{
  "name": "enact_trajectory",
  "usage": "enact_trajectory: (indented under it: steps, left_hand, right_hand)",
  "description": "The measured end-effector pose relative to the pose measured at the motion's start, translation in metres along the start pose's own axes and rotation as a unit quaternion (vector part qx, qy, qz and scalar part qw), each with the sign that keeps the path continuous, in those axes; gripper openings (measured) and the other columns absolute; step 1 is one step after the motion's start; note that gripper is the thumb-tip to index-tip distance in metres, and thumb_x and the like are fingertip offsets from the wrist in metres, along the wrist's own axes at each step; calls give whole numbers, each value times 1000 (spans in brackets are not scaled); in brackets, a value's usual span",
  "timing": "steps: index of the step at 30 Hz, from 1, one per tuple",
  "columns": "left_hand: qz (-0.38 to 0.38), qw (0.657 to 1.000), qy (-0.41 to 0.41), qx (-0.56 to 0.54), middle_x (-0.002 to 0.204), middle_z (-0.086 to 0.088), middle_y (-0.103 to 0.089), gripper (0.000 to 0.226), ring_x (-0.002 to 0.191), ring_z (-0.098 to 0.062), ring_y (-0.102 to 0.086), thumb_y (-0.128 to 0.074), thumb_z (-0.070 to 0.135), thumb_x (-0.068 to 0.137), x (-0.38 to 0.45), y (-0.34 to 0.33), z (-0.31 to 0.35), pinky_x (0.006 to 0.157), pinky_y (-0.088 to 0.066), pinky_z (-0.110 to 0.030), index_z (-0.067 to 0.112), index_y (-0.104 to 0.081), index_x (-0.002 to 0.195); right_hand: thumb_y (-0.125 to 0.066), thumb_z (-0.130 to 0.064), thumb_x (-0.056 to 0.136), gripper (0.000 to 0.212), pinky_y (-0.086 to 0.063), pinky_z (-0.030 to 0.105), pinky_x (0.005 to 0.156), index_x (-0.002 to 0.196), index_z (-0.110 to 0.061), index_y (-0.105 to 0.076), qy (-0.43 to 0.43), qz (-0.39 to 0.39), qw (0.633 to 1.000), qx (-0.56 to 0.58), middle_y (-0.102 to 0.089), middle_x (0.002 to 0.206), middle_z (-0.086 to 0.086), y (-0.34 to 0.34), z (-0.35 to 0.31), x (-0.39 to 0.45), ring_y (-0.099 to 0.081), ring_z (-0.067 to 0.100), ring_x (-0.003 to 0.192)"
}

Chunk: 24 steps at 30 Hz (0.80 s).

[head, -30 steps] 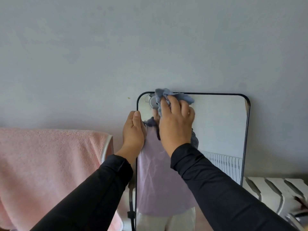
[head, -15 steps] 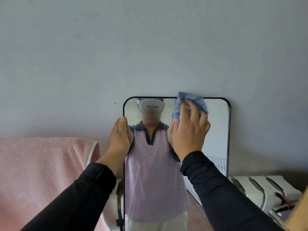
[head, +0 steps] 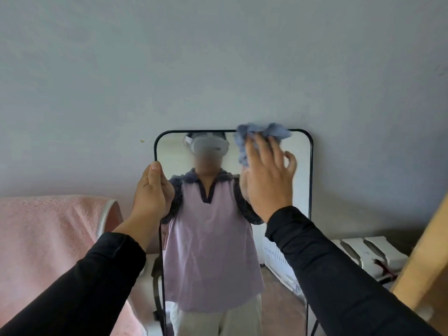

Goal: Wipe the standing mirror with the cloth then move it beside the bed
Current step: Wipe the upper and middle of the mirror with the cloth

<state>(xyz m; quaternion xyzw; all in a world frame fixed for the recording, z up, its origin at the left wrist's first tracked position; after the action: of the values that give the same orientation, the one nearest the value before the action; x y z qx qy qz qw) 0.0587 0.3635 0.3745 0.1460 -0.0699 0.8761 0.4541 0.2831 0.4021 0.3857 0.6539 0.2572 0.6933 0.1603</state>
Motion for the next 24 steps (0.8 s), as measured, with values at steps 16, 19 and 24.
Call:
enact_trajectory:
  steps: [16, 19, 24]
  left_hand:
    - [18, 999, -1, 39, 123, -21, -60, 60, 116, -37, -56, -26, 53, 104, 20, 1, -24, 91, -42, -40, 7, -55, 129]
    - [44, 998, 10, 47, 127, -13, -61, 59, 119, -29, -55, -25, 52, 105, 20, -1, -25, 89, -36, -27, 10, -56, 133]
    - [54, 997, 14, 59, 126, -4, -60, 74, 125, -26, -53, -19, 68, 97, 22, -2, -25, 87, -35, -16, 17, -56, 137]
  right_hand:
    - [-33, -29, 93, 58, -36, 46, 99, 151, -24, -37, -113, -33, 993, 8, -35, 159, -3, 2, 56, -23, -37, 27, 135]
    - [-33, -29, 91, 61, -35, 44, 106, 151, -16, -36, -139, -18, 989, 41, -31, 160, 4, 2, 33, -25, -36, 31, 136]
    - [-35, -21, 99, 58, -28, 45, 119, 155, -7, -30, 67, -45, 996, 29, -32, 159, 14, -14, 14, -48, -33, 37, 143]
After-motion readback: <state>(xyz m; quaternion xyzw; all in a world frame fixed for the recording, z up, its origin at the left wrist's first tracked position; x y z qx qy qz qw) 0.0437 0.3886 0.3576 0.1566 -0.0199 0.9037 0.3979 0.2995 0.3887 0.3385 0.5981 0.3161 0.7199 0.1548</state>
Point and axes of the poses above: each hand's wrist, its own x-axis towards the middle knuckle, its own y-axis out of the back of the hand, z = x × y, the point moved 2 cm from there along x, towards the middle knuckle
